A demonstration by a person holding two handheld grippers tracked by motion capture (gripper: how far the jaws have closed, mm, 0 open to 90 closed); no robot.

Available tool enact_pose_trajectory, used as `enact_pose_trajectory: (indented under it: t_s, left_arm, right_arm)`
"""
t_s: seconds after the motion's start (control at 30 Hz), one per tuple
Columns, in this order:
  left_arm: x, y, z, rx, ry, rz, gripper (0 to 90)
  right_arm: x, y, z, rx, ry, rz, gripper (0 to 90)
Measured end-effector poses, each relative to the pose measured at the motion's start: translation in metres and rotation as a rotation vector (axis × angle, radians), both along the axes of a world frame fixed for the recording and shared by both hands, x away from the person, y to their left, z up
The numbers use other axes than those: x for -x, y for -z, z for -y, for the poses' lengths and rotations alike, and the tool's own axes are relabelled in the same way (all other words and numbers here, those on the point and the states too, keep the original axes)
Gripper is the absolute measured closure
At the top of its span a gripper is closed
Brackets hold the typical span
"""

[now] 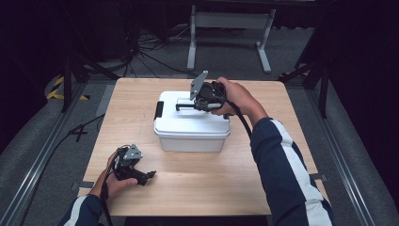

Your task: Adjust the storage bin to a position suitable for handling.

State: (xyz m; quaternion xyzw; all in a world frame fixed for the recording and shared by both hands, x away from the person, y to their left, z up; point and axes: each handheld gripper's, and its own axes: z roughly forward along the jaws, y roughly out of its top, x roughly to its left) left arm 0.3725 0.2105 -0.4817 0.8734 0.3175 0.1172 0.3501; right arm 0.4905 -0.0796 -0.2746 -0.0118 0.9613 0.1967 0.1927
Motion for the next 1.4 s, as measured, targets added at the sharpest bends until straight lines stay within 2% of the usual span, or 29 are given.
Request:
enact_pose_trajectory:
  t_s: [0.17,0.2,0.27,0.53,0.7,0.8,1.2,1.4]
  left_arm:
    - [0.000,0.000,0.000,-0.001,-0.001,0.001,0.3]
    - [0.000,0.000,0.000,0.001,-0.001,0.000,0.3]
    - [0.000,0.000,0.000,0.001,0.000,0.000,0.3]
    - [0.000,0.000,0.000,0.001,-0.001,0.000,0.3]
    - [0.000,0.000,0.000,0.001,-0.001,0.000,0.3]
    - [0.000,0.000,0.000,-0.001,-0.001,0.001,0.3]
    - [0.000,0.000,0.000,0.000,0.000,0.000,0.3]
    - [0.000,0.000,0.000,0.000,0.000,0.000,0.3]
  right_arm:
    - [0.000,-0.005,0.003,-0.021,0.005,0.015,84.9]
    - [0.000,-0.007,0.005,-0.035,-0.014,0.027,84.9]
    - [0.002,-0.012,0.009,-0.052,-0.008,0.020,84.9]
    - [0.007,-0.023,0.020,-0.068,-0.012,0.046,84.9]
    - [0.010,-0.028,0.029,-0.071,-0.002,0.057,84.9]
    - [0.012,-0.031,0.038,-0.090,0.011,0.058,84.9]
    - [0.019,-0.042,0.065,-0.076,0.042,0.075,84.9]
    - [0.023,-0.046,0.080,-0.088,0.065,0.076,84.9]
